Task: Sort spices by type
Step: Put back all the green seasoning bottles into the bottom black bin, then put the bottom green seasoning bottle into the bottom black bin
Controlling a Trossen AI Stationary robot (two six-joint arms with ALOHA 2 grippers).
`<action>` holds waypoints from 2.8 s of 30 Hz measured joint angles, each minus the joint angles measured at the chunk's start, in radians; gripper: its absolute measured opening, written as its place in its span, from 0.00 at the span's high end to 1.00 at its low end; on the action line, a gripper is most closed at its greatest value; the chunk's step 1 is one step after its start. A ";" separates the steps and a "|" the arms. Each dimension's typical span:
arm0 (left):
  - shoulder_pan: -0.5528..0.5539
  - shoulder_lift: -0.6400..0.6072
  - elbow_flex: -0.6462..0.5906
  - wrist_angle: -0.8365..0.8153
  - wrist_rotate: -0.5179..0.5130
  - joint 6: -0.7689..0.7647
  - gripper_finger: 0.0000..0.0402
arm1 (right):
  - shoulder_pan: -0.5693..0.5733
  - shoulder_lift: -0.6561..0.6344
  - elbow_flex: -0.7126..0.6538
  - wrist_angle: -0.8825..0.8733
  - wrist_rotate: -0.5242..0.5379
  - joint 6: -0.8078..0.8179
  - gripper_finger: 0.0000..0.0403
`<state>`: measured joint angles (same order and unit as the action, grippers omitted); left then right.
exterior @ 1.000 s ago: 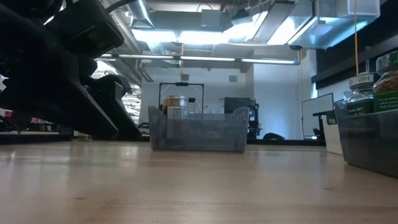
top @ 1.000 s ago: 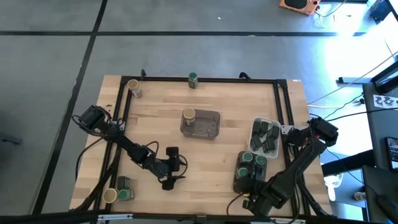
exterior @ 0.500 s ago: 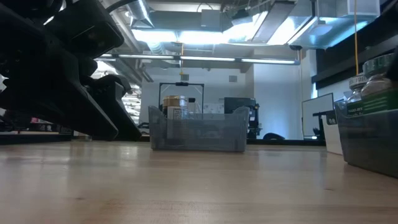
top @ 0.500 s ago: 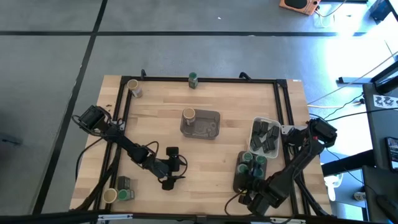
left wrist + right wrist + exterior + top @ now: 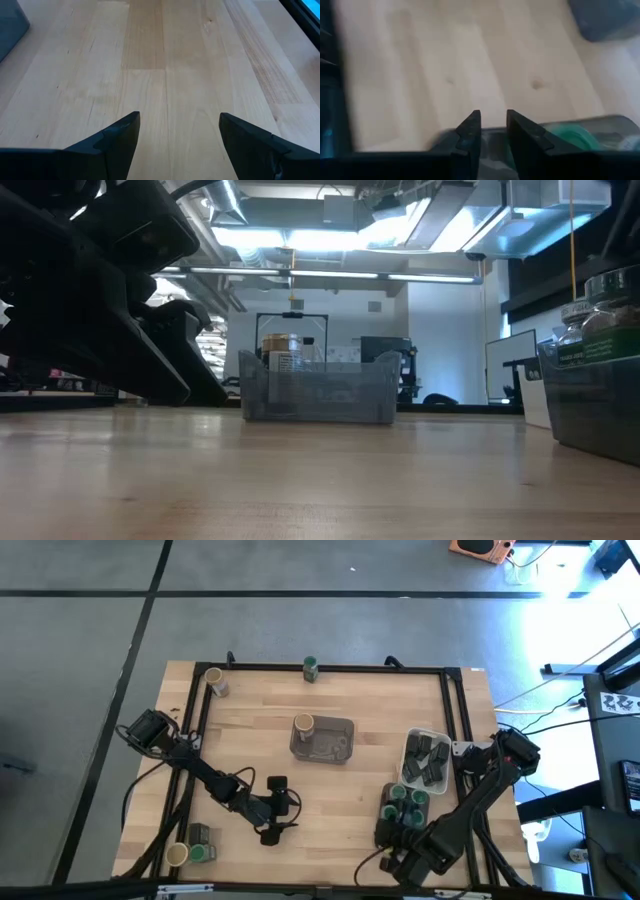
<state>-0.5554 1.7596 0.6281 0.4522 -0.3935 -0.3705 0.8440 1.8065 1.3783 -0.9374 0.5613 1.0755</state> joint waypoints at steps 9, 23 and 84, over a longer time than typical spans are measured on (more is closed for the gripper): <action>0.000 0.000 0.000 0.005 0.000 -0.020 0.33 | -0.009 0.004 0.079 0.214 0.228 -0.304 0.77; -0.076 -0.237 0.124 -0.321 0.015 0.141 0.33 | -0.131 0.013 -0.033 0.419 0.205 -0.464 0.77; -0.673 -0.024 0.819 -1.722 0.146 -1.173 0.33 | -0.256 0.079 -0.032 0.544 0.100 -0.717 0.77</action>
<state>-1.2287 1.7351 1.4467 -1.2697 -0.2476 -1.5430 0.5884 1.8854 1.3464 -0.3931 0.6613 0.3582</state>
